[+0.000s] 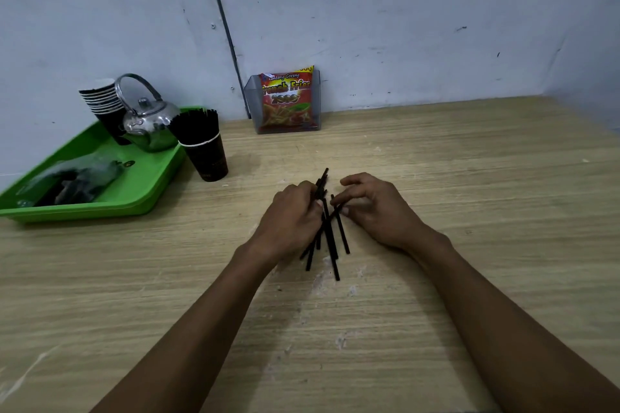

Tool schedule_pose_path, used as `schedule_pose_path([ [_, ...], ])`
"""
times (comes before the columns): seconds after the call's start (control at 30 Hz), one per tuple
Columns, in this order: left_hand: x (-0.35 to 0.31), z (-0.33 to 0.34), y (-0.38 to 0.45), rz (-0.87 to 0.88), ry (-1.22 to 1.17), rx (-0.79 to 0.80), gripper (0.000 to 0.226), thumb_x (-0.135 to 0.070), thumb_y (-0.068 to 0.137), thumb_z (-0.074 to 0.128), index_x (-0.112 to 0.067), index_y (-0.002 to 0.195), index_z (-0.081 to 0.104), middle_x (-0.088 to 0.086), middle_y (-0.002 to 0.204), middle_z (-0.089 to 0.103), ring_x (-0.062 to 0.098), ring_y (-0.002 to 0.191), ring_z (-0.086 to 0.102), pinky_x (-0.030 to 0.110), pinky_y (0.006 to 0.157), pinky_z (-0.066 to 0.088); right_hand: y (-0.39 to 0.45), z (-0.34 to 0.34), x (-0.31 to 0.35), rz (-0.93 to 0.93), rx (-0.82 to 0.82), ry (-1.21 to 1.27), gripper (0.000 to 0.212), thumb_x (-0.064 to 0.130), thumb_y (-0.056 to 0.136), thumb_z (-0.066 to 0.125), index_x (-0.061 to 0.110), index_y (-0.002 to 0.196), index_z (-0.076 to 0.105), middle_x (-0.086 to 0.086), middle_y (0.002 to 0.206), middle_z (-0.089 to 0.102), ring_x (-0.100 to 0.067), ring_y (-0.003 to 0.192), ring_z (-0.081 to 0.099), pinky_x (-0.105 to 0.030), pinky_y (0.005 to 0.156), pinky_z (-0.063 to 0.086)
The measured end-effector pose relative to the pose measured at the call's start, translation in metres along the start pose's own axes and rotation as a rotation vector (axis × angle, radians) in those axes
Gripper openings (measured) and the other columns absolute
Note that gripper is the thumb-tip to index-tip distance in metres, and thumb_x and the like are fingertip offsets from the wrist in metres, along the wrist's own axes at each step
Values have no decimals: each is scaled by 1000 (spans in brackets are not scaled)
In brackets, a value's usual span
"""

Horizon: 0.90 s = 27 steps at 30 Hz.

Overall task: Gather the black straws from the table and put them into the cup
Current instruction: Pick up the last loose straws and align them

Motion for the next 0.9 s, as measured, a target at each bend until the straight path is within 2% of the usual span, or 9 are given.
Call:
schedule_pose_path([
  [0.1, 1, 4, -1, -48, 34, 15, 52, -50, 87, 56, -16, 125, 50, 5, 114, 58, 23, 105, 56, 45, 88, 50, -2, -17, -5, 19, -153, 57, 30, 1, 84, 67, 21, 105, 74, 0, 120, 63, -7, 115, 56, -6, 92, 41],
  [0.17, -3, 6, -2, -85, 129, 4, 80, -69, 72, 61, -17, 130, 45, 3, 119, 50, 22, 112, 49, 43, 91, 48, -6, -32, -13, 78, -273, 70, 28, 2, 84, 67, 21, 103, 74, 5, 114, 65, -1, 109, 57, -8, 91, 42],
  [0.23, -6, 11, 1, -97, 223, 25, 93, -73, 63, 68, -16, 131, 42, 5, 125, 45, 24, 117, 44, 41, 92, 46, -11, -42, -23, 142, -326, 40, 25, 7, 85, 68, 20, 105, 73, 6, 112, 67, -2, 107, 57, -8, 88, 40],
  [0.43, 3, 6, 15, -148, 44, 108, 77, -25, 72, 83, -10, 136, 42, 11, 129, 51, 25, 115, 51, 33, 91, 47, -20, -46, -34, 180, -311, -7, 26, 10, 85, 70, 15, 111, 71, 2, 110, 69, -5, 101, 60, -2, 82, 37],
  [0.5, 7, 1, 16, -147, 13, 129, 79, -15, 73, 82, -12, 140, 40, 10, 128, 55, 24, 113, 54, 29, 86, 47, -19, -42, -32, 170, -288, -40, 27, 11, 85, 70, 14, 113, 70, -1, 113, 69, -5, 102, 59, -6, 86, 39],
  [0.6, 10, -3, 16, -171, 17, 122, 74, -29, 71, 84, -9, 132, 46, 8, 119, 58, 22, 105, 56, 30, 79, 47, -19, -38, -31, 167, -261, -59, 29, 12, 86, 70, 14, 115, 68, -2, 115, 68, -8, 105, 61, -19, 92, 44],
  [0.67, 9, -2, 17, -174, 146, 100, 53, -46, 72, 80, -9, 100, 54, 11, 105, 55, 22, 92, 54, 29, 65, 44, -19, -38, -32, 166, -255, -61, 30, 12, 85, 70, 14, 116, 68, -2, 116, 67, -10, 106, 61, -21, 93, 44],
  [0.73, 7, 4, 17, -166, 216, 106, 45, -47, 78, 74, -13, 75, 45, 15, 98, 53, 29, 88, 55, 30, 57, 34, -20, -37, -32, 165, -249, -69, 31, 13, 85, 70, 14, 116, 67, -2, 116, 67, -10, 107, 61, -21, 93, 43],
  [0.9, 4, 8, 19, -161, 262, 78, 20, -26, 93, 58, -9, 100, 50, 16, 116, 49, 30, 100, 51, 35, 73, 39, -20, -36, -33, 154, -242, -91, 30, 14, 85, 70, 16, 115, 67, -2, 115, 66, -13, 108, 61, -27, 95, 46],
])
Point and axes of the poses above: each hand's wrist, its own y-axis towards the middle knuckle, its own z-axis out of the palm, x = y × z, the point moved 7 cm from there along y, towards the middle knuckle
